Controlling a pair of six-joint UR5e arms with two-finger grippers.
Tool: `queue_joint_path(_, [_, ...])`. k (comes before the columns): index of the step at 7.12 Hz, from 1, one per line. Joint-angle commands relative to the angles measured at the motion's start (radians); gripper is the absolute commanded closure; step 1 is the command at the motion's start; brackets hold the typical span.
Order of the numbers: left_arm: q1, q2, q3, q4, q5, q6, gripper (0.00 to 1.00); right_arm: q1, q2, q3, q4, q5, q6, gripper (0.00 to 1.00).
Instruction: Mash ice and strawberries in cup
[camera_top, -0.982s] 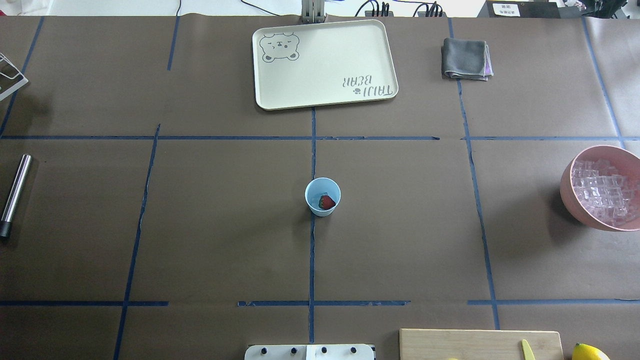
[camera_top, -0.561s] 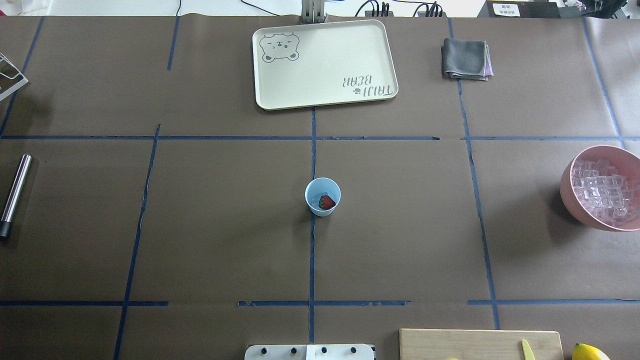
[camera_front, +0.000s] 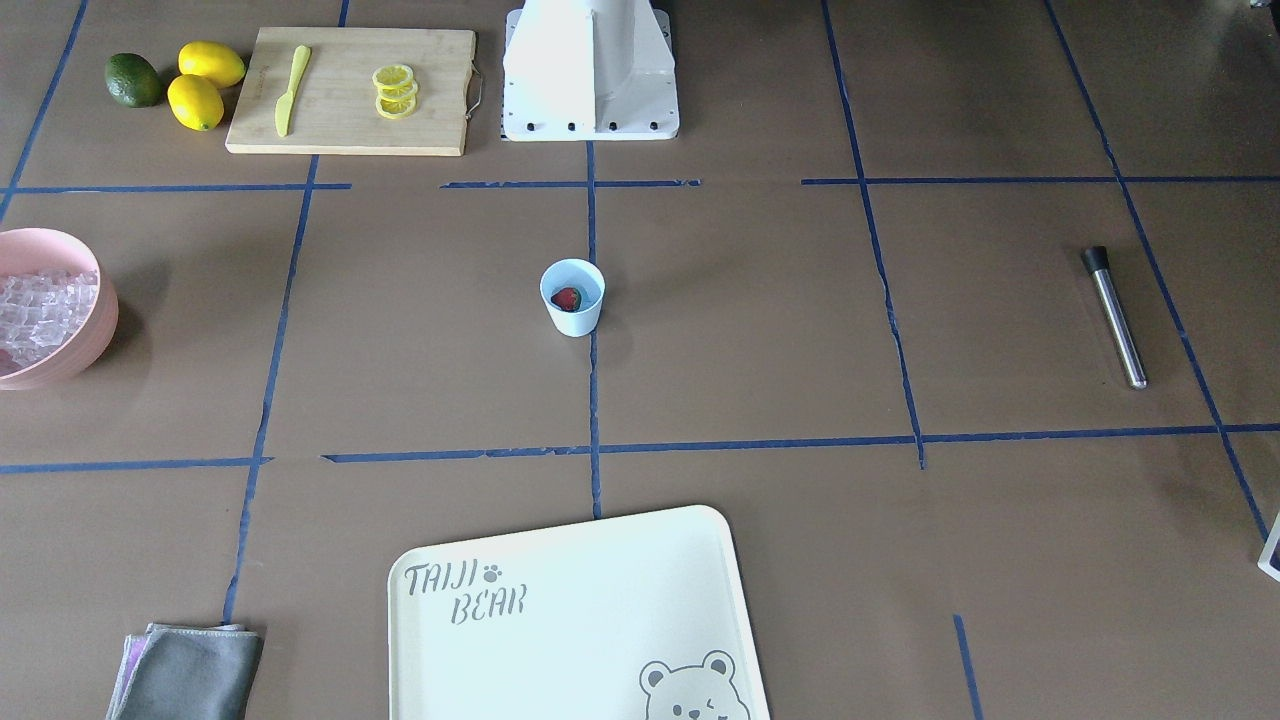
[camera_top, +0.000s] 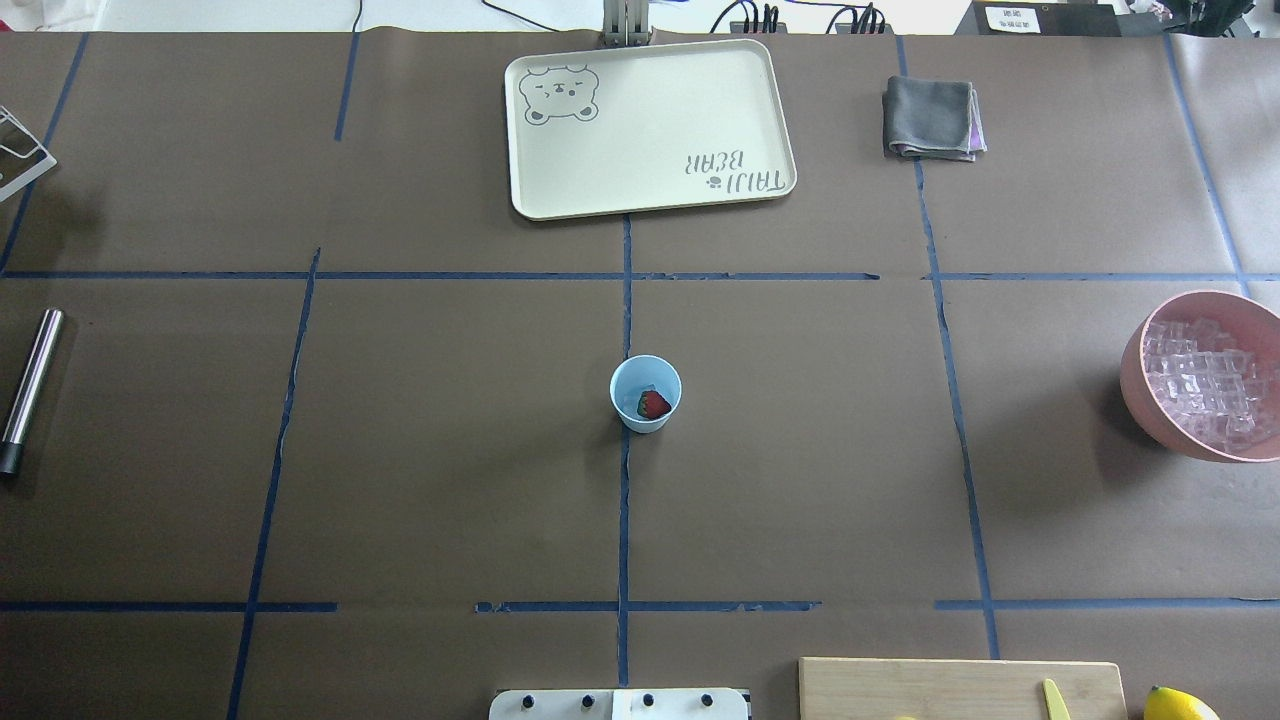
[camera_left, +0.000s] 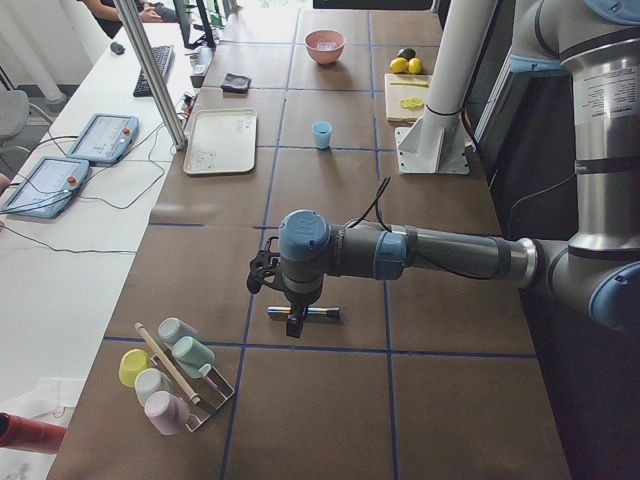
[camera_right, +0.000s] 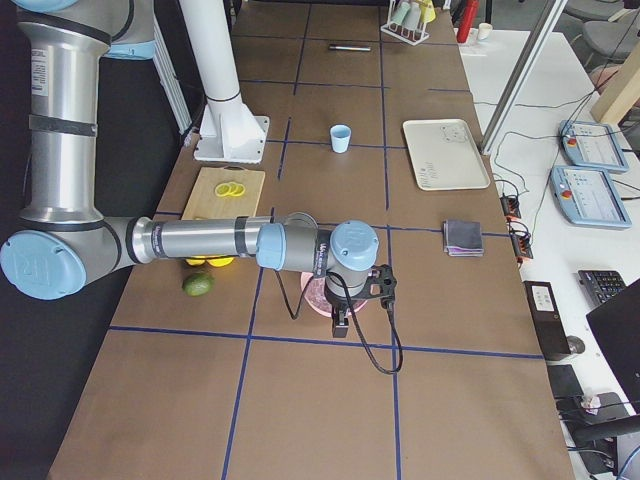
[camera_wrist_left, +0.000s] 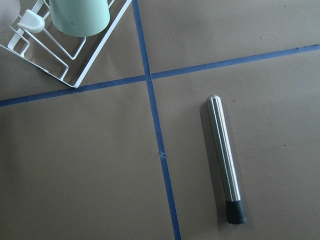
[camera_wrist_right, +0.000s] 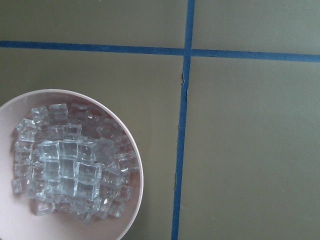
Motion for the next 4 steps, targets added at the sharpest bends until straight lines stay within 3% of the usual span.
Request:
queue_joint_path(1, [-0.003, 0.007, -0.011, 0.069, 0.003, 0.002, 0.00, 0.002, -0.004, 0.013, 0.000, -0.001, 0.000, 0.00])
queue_joint_path(4, [0.011, -0.005, -0.003, 0.069, 0.003, 0.003, 0.00, 0.002, 0.000, 0.001, -0.001, 0.008, -0.005, 0.00])
